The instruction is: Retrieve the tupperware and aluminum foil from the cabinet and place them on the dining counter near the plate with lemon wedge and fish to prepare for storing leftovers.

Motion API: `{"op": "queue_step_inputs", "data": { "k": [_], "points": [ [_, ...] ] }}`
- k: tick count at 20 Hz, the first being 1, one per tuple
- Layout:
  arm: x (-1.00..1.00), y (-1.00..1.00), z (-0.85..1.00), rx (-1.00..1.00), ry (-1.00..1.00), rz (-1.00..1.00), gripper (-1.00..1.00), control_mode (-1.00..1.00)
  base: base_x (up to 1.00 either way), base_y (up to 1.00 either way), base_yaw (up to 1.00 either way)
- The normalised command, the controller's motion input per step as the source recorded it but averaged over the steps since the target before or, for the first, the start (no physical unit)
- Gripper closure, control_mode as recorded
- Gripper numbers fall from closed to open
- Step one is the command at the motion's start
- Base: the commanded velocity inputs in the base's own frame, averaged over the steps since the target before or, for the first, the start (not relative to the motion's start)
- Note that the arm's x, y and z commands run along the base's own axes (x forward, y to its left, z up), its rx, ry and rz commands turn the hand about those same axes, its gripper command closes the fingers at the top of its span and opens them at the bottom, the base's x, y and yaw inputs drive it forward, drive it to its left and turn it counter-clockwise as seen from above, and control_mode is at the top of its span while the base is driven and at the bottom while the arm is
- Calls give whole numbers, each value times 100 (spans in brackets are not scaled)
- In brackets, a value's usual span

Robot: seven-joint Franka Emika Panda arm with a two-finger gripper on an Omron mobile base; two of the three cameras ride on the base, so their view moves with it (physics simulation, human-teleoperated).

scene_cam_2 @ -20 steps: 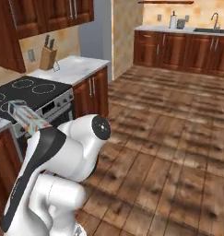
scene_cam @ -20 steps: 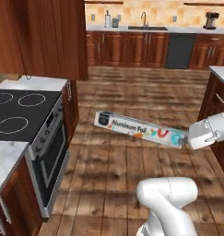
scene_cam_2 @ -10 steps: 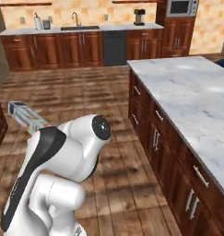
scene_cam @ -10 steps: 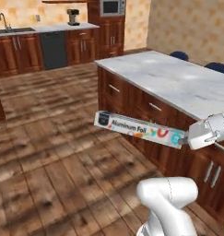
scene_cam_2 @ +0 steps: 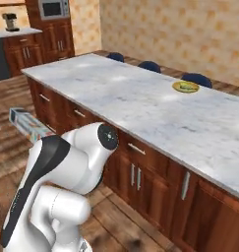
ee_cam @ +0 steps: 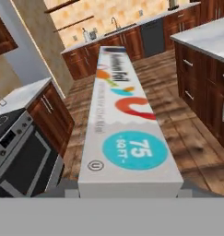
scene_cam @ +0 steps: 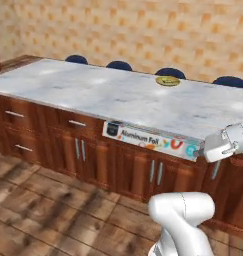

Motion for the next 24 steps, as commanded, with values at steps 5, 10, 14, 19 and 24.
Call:
{"op": "queue_step_inputs", "data": {
  "k": [5,10,14,19,24],
  "points": [
    [0,0,0,0,0,0,100,100,0,-31,-82],
    [0,0,0,0,0,0,100,100,0,-74,-71],
    [0,0,0,0,0,0,100,100,0,-96,-63],
    [0,0,0,0,0,0,100,100,4,-100,-54],
    [0,0,0,0,0,0,100,100,45,-100,-43]
  ]
}}
